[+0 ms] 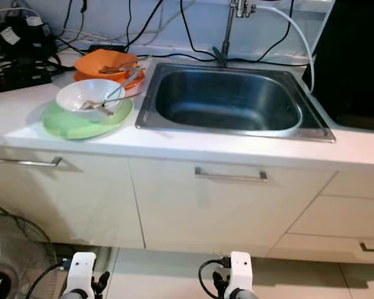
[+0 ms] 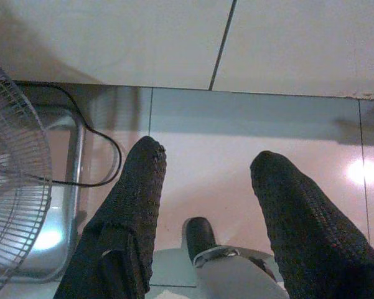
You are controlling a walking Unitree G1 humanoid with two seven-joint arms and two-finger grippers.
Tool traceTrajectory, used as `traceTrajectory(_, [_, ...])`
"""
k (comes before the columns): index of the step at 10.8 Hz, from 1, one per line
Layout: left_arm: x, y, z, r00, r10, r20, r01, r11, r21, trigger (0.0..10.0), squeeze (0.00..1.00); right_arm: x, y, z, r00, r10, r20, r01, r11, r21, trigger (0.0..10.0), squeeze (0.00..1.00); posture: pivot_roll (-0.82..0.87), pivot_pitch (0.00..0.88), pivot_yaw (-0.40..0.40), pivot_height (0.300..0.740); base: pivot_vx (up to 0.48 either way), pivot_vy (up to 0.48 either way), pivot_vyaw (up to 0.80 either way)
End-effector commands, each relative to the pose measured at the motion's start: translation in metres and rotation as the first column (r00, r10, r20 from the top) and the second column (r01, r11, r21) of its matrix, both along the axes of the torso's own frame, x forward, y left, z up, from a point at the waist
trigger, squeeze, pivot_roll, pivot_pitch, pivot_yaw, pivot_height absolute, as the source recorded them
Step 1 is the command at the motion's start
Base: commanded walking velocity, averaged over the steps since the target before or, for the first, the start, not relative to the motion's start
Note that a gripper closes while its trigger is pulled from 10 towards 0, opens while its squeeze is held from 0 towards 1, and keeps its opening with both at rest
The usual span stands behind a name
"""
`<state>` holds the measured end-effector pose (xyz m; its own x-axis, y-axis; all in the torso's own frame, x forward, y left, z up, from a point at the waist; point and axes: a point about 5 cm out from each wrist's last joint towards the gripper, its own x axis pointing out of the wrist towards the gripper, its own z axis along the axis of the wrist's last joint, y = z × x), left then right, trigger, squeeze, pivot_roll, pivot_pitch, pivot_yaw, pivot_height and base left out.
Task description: Kitchen organization
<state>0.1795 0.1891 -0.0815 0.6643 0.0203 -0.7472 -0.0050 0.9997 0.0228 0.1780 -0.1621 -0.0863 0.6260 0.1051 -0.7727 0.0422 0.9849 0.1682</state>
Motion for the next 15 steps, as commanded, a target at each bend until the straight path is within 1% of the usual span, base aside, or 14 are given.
traceTrajectory(1, [0.0, 0.0, 0.0, 1.0, 0.01, 0.005, -0.01, 1.0, 0.003, 10.0, 0.0, 0.004, -0.003, 0.002, 1.0, 0.001, 0.016, -0.001, 1.0, -0.026, 10.0, 0.0, 0.17, 0.0, -0.023, 0.74, 0.0, 0.0, 0.0])
traceTrajectory(2, [0.001, 0.001, 0.001, 1.0, 0.013, 0.011, -0.013, 1.0, 0.016, 10.0, 0.0, 0.004, -0.004, 0.003, 0.999, -0.011, 0.031, 0.012, 0.999, -0.052, 10.0, 0.0, 0.18, 0.0, -0.023, 0.74, 0.0, 0.0, 0.0])
traceTrajectory(3, [0.003, 0.003, 0.003, 0.999, -0.005, 0.041, 0.002, 0.998, 0.063, 10.0, 0.0, 0.007, -0.008, 0.005, 0.997, -0.015, 0.077, 0.024, 0.993, -0.12, 10.0, 0.0, 0.17, 0.0, -0.017, 0.74, 0.0, 0.0, 0.0])
traceTrajectory(4, [0.007, 0.006, 0.008, 0.993, -0.036, 0.109, 0.019, 0.989, 0.15, 10.0, 0.0, 0.01, -0.01, 0.009, 0.992, -0.009, 0.127, 0.031, 0.985, -0.169, 10.0, 0.0, 0.17, 0.0, -0.015, 0.74, 0.0, 0.0, 0.0])
traceTrajectory(5, [0.008, 0.007, 0.011, 0.988, -0.015, 0.155, -0.01, 0.986, 0.164, 10.0, 0.0, 0.01, -0.011, 0.011, 0.987, -0.028, 0.158, 0.057, 0.982, -0.183, 10.0, 0.0, 0.17, 0.0, -0.015, 0.74, 0.0, 0.0, 0.0])
traceTrajectory(7, [0.012, 0.005, 0.019, 0.962, -0.059, 0.267, 0.011, 0.983, 0.181, 10.0, 0.0, 0.015, -0.008, 0.016, 0.97, 0.011, 0.242, 0.028, 0.987, -0.158, 10.0, 0.0, 0.18, 0.0, -0.019, 0.74, 0.0, 0.0, 0.0])
traceTrajectory(8, [0.035, 0.01, 0.042, 0.895, -0.173, 0.41, 0.04, 0.949, 0.314, 10.0, 0.0, 0.07, -0.022, 0.057, 0.895, 0.029, 0.445, 0.045, 0.987, -0.155, 10.0, 0.0, 0.18, 0.0, -0.019, 0.74, 0.0, 0.0, 0.0])
traceTrajectory(9, [0.061, 0.013, 0.062, 0.855, -0.195, 0.481, 0.033, 0.945, 0.324, 10.0, 0.0, 0.085, -0.019, 0.071, 0.858, 0.047, 0.511, 0.036, 0.988, -0.152, 10.0, 0.0, 0.17, 0.0, -0.018, 0.74, 0.0, 0.0, 0.0])
traceTrajectory(10, [0.084, 0.005, 0.086, 0.79, -0.172, 0.589, 0.043, 0.973, 0.226, 10.0, 0.0, 0.093, -0.011, 0.083, 0.806, 0.081, 0.586, 0.01, 0.988, -0.151, 10.0, 0.0, 0.17, 0.0, -0.017, 0.74, 0.0, 0.0, 0.0])
traceTrajectory(11, [0.093, -0.001, 0.105, 0.7, -0.216, 0.68, 0.05, 0.966, 0.255, 10.0, 0.0, 0.098, -0.006, 0.094, 0.75, 0.091, 0.655, 0.0, 0.991, -0.137, 10.0, 0.0, 0.17, 0.0, -0.019, 0.74, 0.0, 0.0, 0.0])
traceTrajectory(12, [0.099, -0.01, 0.119, 0.628, -0.263, 0.733, 0.064, 0.956, 0.288, 10.0, 0.0, 0.102, -0.003, 0.107, 0.69, 0.115, 0.715, -0.017, 0.99, -0.142, 10.0, 0.0, 0.17, 0.0, -0.02, 0.74, 0.0, 0.0, 0.0])
traceTrajectory(13, [0.103, -0.017, 0.131, 0.572, -0.271, 0.774, 0.057, 0.955, 0.292, 10.0, 0.0, 0.106, -0.002, 0.116, 0.65, 0.115, 0.751, -0.012, 0.99, -0.141, 10.0, 0.0, 0.16, 0.0, -0.021, 0.74, 0.0, 0.0, 0.0])
traceTrajectory(14, [0.105, -0.019, 0.137, 0.555, -0.271, 0.786, 0.06, 0.956, 0.287, 10.0, 0.0, 0.107, -0.003, 0.122, 0.629, 0.111, 0.77, -0.004, 0.99, -0.14, 10.0, 0.0, 0.16, 0.0, -0.02, 0.74, 0.0, 0.0, 0.0])
traceTrajectory(15, [0.104, -0.023, 0.145, 0.529, -0.27, 0.805, 0.062, 0.958, 0.281, 10.0, 0.0, 0.109, -0.004, 0.13, 0.597, 0.114, 0.794, 0.008, 0.989, -0.148, 10.0, 0.0, 0.15, 0.0, -0.02, 0.74, 0.0, 0.0, 0.0])
